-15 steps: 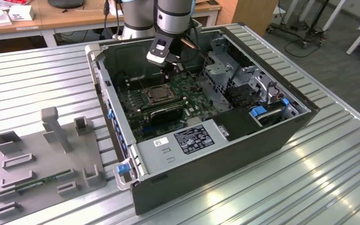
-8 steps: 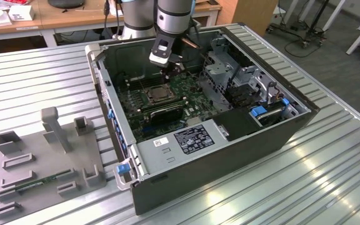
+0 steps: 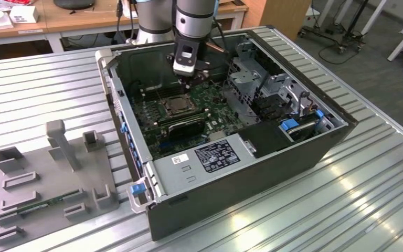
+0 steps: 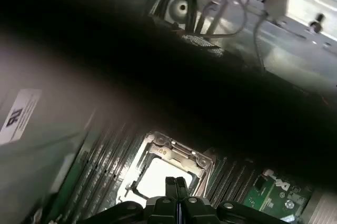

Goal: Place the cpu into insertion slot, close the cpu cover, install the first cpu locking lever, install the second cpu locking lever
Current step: 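Close the cpu cover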

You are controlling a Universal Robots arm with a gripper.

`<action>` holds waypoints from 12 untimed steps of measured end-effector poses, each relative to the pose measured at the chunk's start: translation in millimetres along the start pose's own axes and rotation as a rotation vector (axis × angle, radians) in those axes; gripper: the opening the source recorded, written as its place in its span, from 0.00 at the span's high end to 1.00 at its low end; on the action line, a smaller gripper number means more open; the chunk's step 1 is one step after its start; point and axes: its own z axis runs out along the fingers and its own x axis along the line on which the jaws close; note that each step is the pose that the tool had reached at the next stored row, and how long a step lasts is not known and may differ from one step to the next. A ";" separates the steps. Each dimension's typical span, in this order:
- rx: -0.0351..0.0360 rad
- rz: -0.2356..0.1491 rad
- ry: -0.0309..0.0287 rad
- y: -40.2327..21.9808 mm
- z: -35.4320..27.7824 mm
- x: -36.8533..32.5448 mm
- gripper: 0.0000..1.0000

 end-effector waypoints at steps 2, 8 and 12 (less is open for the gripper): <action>0.0014 -0.036 0.0002 0.0 0.0 0.0 0.89; 0.0058 -0.145 0.0008 0.0 0.1 0.0 0.89; 0.0088 -0.218 0.0012 0.0 0.2 0.0 0.89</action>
